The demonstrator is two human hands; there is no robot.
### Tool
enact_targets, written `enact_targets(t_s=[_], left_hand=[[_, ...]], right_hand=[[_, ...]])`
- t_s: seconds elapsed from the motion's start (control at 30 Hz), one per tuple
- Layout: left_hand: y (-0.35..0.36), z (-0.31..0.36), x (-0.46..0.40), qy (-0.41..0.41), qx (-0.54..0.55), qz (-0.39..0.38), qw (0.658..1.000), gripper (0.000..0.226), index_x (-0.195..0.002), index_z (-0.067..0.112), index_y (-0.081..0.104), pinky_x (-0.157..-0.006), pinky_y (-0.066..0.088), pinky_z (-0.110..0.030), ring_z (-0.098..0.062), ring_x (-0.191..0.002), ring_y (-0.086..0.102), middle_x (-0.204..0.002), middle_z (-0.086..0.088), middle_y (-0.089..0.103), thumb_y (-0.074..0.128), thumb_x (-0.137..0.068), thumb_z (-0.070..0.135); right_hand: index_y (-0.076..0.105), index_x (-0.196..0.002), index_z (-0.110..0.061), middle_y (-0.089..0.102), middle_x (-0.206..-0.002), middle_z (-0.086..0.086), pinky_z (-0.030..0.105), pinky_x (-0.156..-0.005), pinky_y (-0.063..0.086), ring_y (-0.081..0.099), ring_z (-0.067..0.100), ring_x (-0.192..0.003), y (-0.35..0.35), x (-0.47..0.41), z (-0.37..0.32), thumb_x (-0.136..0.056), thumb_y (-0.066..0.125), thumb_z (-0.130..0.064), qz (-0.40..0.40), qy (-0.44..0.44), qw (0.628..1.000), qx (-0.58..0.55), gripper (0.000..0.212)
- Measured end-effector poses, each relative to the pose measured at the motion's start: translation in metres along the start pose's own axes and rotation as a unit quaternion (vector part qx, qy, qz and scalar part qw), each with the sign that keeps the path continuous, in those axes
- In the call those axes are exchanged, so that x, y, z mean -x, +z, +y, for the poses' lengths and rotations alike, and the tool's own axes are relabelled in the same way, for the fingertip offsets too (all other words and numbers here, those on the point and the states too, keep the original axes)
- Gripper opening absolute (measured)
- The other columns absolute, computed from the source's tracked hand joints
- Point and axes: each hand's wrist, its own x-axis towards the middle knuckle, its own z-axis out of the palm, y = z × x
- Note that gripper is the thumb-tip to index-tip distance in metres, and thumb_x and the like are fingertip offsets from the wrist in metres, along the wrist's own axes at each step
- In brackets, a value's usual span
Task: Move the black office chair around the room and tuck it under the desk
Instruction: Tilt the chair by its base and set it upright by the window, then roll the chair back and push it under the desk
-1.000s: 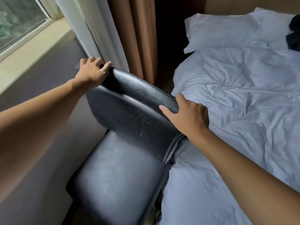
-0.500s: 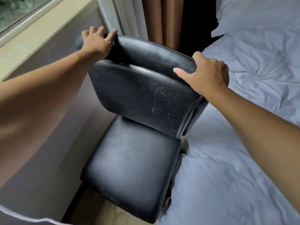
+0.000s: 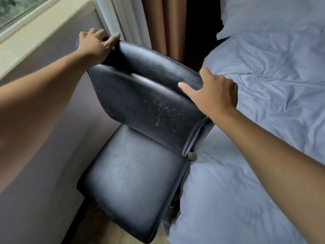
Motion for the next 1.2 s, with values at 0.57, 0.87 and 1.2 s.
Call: enact_targets(t_s=[0.57,0.87,1.2], left_hand=[[-0.056,-0.111,0.204,-0.104,0.025,0.034,0.994,0.046,-0.088,0.012,0.066,-0.098,0.027,-0.038,-0.034,-0.107,0.053,-0.099,-0.017,0.066,0.043,-0.100,0.050],[-0.092,-0.154,0.398,-0.278,0.071,0.071,0.955,0.044,-0.097,0.023,0.068,-0.105,0.025,-0.031,-0.032,-0.122,0.040,-0.104,-0.004,0.058,0.048,-0.093,0.061],[-0.128,-0.129,0.576,-0.422,0.095,0.124,0.893,0.043,-0.086,0.026,0.064,-0.105,0.022,-0.026,-0.025,-0.125,0.033,-0.099,0.000,0.054,0.054,-0.086,0.068]], right_hand=[[0.034,-0.081,-0.019,0.040,-0.056,-0.004,0.032,-0.052,0.039,0.055,0.034,-0.055,-0.022,0.112,-0.118,-0.085,0.042,-0.073,-0.112,-0.120,0.983,-0.082,0.055],[0.031,-0.067,-0.022,0.030,-0.042,-0.007,0.027,-0.045,0.029,0.039,0.024,-0.041,-0.050,0.185,-0.180,-0.079,0.042,-0.078,-0.216,-0.239,0.942,-0.091,0.059],[0.030,-0.063,-0.019,0.034,-0.036,-0.004,0.022,-0.041,0.019,0.040,0.022,-0.034,-0.095,0.275,-0.209,-0.077,0.049,-0.074,-0.232,-0.346,0.901,-0.123,0.061]])
